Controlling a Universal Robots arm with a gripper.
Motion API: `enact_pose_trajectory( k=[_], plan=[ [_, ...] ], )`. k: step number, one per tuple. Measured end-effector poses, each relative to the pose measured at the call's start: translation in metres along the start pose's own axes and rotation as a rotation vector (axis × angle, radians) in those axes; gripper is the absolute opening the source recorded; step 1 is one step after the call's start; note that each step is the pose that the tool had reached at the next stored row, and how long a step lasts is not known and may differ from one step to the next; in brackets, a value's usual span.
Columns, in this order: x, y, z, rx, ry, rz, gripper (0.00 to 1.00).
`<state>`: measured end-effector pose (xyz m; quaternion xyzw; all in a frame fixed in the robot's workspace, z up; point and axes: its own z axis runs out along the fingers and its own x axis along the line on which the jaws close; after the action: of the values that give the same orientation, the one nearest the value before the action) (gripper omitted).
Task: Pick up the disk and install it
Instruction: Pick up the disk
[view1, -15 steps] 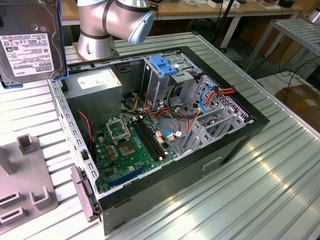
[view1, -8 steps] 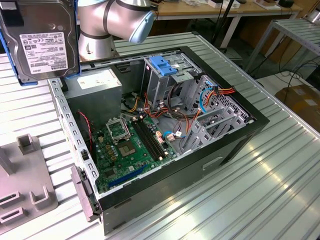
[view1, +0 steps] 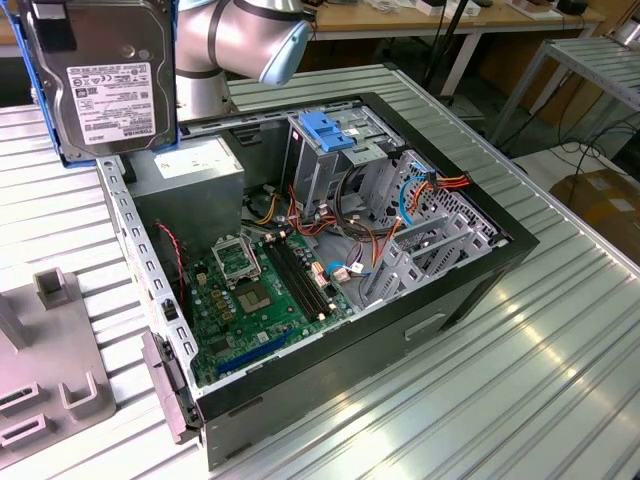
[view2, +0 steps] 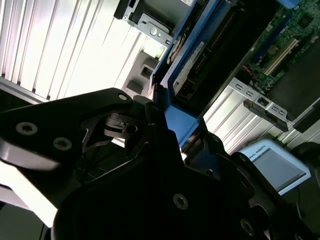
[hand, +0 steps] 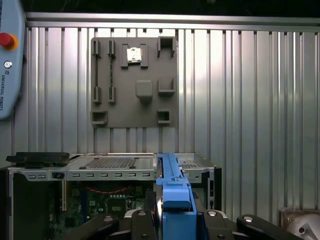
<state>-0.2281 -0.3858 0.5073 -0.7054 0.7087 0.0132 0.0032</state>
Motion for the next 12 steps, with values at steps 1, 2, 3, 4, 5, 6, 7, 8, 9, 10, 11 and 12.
enact_pose_trajectory(
  k=[1, 2, 3, 4, 5, 6, 7, 8, 9, 10, 11, 12],
  plan=[
    [0.0000, -0.0022, 0.0000, -0.0001, 0.0000, 0.000, 0.37],
    [0.0000, -0.0050, 0.0000, 0.0000, 0.0000, 0.000, 0.37],
    [0.0001, -0.0070, 0.0000, 0.0000, 0.0000, 0.000, 0.37],
    [0.0001, -0.0093, -0.0001, 0.0000, 0.0000, 0.000, 0.37],
    [0.0001, -0.0112, -0.0001, 0.0000, 0.0000, 0.000, 0.37],
    [0.0002, -0.0138, -0.0001, 0.0000, 0.0000, 0.000, 0.37],
    [0.0002, -0.0156, -0.0001, 0.0001, 0.0000, 0.000, 0.37],
    [0.0002, -0.0174, -0.0001, 0.0000, 0.0000, 0.000, 0.37],
    [0.0002, -0.0194, -0.0001, 0.0000, 0.0000, 0.000, 0.37],
    [0.0002, -0.0214, -0.0001, 0.0000, 0.0000, 0.000, 0.37],
    [0.0003, -0.0234, -0.0002, -0.0001, 0.0000, 0.000, 0.37],
    [0.0003, -0.0258, -0.0001, 0.0000, -0.0001, 0.000, 0.37]
  ],
)
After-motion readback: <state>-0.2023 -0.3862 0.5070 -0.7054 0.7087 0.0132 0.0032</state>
